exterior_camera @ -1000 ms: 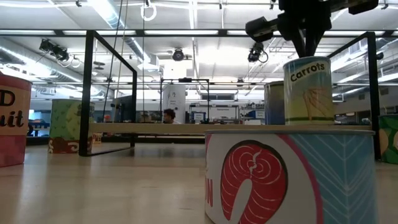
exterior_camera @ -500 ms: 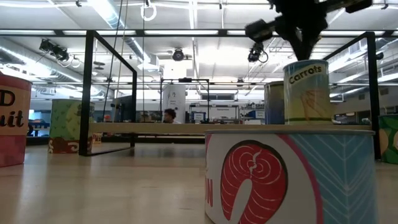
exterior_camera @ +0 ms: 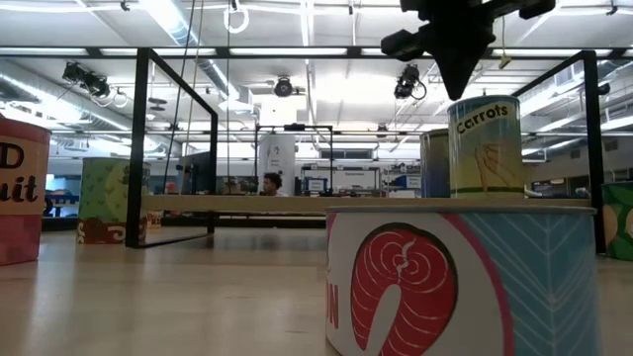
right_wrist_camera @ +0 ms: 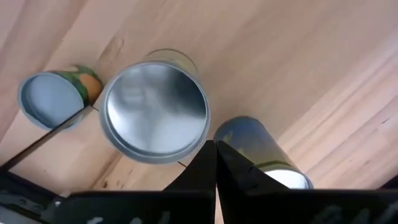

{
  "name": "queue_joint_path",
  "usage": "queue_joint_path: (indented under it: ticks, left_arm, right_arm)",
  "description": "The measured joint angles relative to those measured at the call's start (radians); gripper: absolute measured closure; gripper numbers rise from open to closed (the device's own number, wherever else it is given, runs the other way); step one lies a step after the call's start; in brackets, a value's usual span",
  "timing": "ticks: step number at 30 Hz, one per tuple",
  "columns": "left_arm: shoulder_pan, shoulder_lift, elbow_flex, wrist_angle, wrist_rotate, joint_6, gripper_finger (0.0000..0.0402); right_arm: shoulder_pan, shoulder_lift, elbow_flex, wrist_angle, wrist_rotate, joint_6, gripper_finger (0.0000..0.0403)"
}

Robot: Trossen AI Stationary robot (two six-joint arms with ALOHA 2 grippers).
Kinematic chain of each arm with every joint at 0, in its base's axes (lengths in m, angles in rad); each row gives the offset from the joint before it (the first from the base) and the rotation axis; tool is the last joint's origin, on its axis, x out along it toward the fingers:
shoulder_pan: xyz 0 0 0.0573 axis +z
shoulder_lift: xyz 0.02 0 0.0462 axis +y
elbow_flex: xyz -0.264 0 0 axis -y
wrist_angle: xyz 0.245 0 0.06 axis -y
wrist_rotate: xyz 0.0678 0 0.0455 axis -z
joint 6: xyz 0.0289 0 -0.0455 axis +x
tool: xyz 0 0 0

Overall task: Pick and place cans onto a shelf
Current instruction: Adjust the canned peas on the shelf

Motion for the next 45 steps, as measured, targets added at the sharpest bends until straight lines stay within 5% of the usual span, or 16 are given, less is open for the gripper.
queue_joint_path:
  ticks: [10, 16, 29, 45]
  left_arm:
    - [0.0, 0.0, 0.0, 0.001, 0.0, -0.001, 0.0116]
    - [0.0, 0.0, 0.0, 0.003, 0.0, 0.0, 0.0116]
    - [0.0, 0.0, 0.0, 0.016, -0.021, 0.004, 0.0116]
    - [0.0, 0.001, 0.0, 0.014, -0.038, 0.004, 0.0116]
  right_arm:
    - [-0.083, -0.048, 0.001, 0.02, 0.002, 0.132, 0.0401]
    - [-0.116, -0.137, 0.002, 0.135, 0.002, 0.348, 0.0401]
    - [-0.246, -0.202, -0.144, 0.28, 0.04, 0.644, 0.0402]
    - [-0.339, -0.136, -0.147, 0.206, -0.007, 0.619, 0.0402]
